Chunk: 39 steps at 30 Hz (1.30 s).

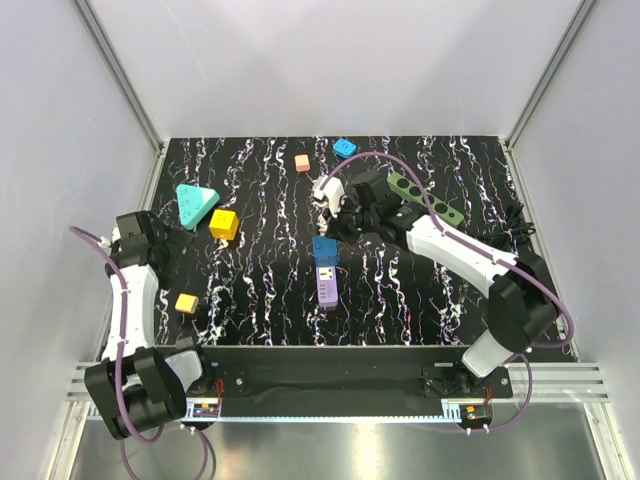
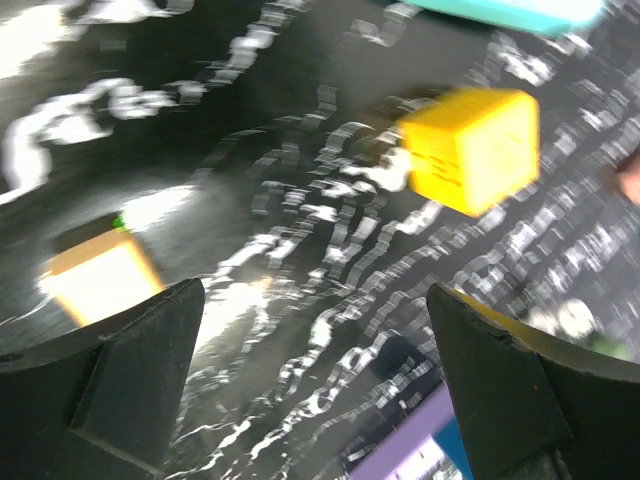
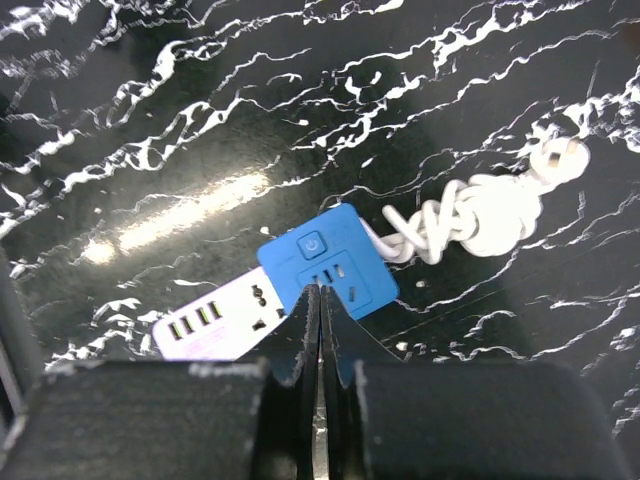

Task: Insert the plug

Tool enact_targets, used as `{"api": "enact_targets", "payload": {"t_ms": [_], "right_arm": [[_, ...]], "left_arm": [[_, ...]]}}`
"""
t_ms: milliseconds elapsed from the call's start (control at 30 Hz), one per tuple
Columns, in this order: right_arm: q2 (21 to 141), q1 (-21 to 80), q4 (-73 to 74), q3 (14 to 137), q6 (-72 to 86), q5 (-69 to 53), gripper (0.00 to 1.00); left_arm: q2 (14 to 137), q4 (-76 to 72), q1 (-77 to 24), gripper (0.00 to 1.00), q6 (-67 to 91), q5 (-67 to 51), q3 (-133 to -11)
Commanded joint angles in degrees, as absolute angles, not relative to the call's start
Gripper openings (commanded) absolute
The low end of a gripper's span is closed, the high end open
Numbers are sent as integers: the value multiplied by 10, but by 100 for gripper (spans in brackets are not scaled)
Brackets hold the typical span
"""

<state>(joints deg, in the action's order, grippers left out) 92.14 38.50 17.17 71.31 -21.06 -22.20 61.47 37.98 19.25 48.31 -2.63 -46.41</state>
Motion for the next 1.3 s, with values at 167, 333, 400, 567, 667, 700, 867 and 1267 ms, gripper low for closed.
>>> {"api": "enact_targets", "payload": {"t_ms": [167,333,400,567,667,700,867,1267], "right_arm": [[973,387,120,665,-107,-220,0],[958,388,128,666,-96,-170,0],[934,388,128,670,-90,-185,0],[869,387,128,680,-16,-172,14],[834,387,121,677,52,-128,31],[825,387,122,675,65,-121,36],[777,388,121,668,91,-108,78],[752,388,116,659,104,-130,100]], "left_arm": [[586,482,202,99,550,123,-500],[598,518,210,99,561,132,-494],[606,526,215,99,562,131,-494],[630,555,240,99,577,134,-497],[642,564,261,99,571,141,-498],[645,569,265,99,571,149,-499],[649,568,279,99,567,162,-483],[688,478,276,99,541,101,-423]]}}
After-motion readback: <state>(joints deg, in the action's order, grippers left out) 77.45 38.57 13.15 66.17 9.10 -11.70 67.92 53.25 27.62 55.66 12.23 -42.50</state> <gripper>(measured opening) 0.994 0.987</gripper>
